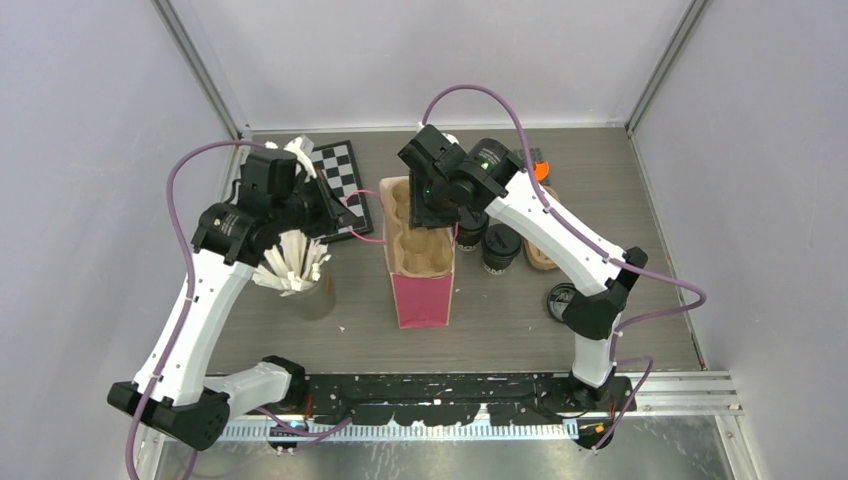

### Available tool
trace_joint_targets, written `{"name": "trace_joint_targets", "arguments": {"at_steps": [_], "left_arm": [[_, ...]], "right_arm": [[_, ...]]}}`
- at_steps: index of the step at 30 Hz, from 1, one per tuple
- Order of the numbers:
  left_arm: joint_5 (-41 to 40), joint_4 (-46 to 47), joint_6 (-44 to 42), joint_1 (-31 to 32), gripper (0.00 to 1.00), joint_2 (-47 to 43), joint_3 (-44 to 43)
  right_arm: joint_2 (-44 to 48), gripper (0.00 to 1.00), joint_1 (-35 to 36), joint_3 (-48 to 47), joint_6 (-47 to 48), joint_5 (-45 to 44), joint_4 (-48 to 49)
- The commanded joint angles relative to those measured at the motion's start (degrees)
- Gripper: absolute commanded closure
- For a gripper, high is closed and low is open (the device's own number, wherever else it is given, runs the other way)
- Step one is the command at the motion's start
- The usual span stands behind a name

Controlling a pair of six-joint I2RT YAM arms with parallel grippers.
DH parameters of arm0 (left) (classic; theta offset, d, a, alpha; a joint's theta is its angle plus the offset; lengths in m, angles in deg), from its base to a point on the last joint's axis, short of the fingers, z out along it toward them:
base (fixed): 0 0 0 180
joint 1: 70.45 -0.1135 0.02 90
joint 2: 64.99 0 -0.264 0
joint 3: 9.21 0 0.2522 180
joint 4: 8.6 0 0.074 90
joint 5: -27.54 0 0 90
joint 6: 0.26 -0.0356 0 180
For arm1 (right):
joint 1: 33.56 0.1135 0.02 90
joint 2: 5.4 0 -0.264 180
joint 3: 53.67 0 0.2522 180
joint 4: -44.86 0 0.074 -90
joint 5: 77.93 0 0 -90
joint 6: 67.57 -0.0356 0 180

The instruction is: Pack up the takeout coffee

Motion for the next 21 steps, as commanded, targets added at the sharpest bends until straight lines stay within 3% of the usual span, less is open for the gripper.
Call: {"name": "trace_joint_targets", "arguments": {"at_steps": [1,14,21], "left_arm": [[1.43,2.18,0.29,-0.34,1.0,-0.77,0.63],[3.54,3.49,0.64,-0.38,1.0,-0.95,2.1],[4.09,3.87,0.73,-0.38,1.0,-0.82,2.14]], "right_arm": [[-0.13,0.71,0.1,0.04,0.96,-3.22,2.43],[-4.28,0.69,0.02,-7.94,-0.65,-4.8,2.32],[-2.6,0.69,-0.85,-5.48,-2.76,-6.17,5.38]]}}
